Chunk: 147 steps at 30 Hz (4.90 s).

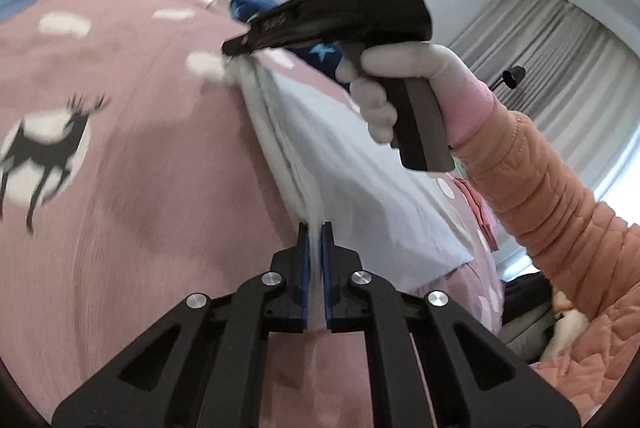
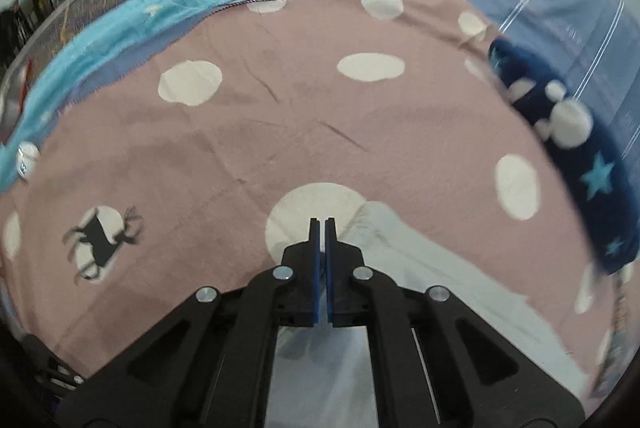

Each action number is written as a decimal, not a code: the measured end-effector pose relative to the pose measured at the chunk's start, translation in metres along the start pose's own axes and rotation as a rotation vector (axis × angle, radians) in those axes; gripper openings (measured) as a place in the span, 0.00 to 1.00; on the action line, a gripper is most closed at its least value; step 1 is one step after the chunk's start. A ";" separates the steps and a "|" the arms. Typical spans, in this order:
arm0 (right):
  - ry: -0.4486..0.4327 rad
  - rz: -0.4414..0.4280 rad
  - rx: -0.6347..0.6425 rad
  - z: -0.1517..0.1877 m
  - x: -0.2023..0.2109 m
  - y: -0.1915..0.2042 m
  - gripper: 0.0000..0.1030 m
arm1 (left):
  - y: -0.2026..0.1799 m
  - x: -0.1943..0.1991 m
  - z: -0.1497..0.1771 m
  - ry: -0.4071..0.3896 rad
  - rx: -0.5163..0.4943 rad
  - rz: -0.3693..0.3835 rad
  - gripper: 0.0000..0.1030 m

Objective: Fold small clothes

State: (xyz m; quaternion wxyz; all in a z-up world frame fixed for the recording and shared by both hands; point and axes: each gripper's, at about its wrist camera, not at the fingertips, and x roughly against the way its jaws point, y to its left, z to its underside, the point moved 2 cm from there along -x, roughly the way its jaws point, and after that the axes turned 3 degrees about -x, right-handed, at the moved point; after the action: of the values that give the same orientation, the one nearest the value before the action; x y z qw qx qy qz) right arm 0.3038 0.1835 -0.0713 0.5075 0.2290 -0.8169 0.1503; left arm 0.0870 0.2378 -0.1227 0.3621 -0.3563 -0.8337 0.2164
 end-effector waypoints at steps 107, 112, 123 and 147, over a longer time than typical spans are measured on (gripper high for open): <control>-0.428 0.123 0.340 0.241 0.134 0.153 0.33 | 0.011 0.111 0.007 -0.134 0.144 -0.320 0.42; -0.309 0.239 0.306 0.245 0.113 0.135 0.35 | 0.008 0.071 -0.022 -0.046 0.060 -0.190 0.56; -0.260 0.449 0.376 0.215 0.068 0.159 0.37 | 0.058 -0.070 -0.103 0.155 0.206 0.065 0.58; -0.646 0.047 -0.594 0.343 0.243 -0.122 0.03 | -0.223 -0.232 -0.174 0.181 -0.228 0.053 0.07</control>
State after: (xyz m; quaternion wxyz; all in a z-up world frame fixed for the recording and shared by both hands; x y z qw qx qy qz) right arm 0.0146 -0.1387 -0.0020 0.2664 0.0900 -0.9464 -0.1588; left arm 0.2339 -0.0633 0.0233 0.3872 -0.4350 -0.8071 0.0969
